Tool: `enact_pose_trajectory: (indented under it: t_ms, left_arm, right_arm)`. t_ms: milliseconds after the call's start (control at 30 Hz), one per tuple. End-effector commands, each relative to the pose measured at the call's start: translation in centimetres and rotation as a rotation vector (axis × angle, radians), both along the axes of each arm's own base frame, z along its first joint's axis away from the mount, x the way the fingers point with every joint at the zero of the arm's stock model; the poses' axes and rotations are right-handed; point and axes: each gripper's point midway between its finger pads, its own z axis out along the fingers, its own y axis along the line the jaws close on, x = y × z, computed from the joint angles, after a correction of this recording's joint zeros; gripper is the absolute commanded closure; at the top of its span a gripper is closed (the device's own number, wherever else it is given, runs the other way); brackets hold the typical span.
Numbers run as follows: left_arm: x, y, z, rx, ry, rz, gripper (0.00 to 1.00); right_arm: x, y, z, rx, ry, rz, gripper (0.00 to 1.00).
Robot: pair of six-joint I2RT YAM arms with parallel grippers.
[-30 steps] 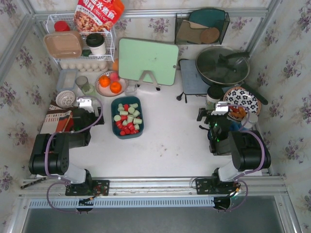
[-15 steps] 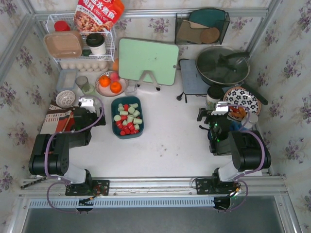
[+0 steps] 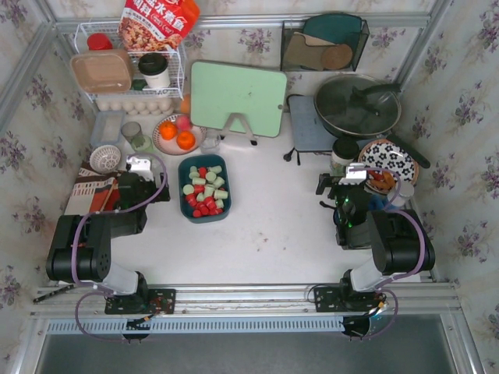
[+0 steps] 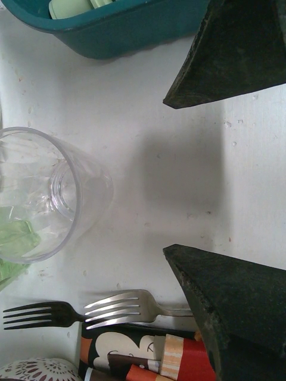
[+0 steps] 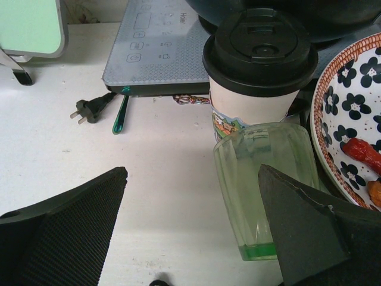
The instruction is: Mix the coffee capsules in the storage basket
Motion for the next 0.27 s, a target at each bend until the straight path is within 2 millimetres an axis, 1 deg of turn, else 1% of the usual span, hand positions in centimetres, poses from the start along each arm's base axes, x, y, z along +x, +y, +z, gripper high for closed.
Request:
enact_pose_trajectory:
  t_ms: [0,233]
  left_arm:
    - [0.51,-0.08,0.89,0.0,-0.034,-0.007,0.0]
    - [0.51,-0.1,0.89,0.0,-0.034,-0.008,0.0]
  right_arm:
    - [0.26,0.05,0.62,-0.007,-0.023,0.004,0.0]
    - [0.25,0.08,0.53,-0.006,-0.019,0.006,0.0]
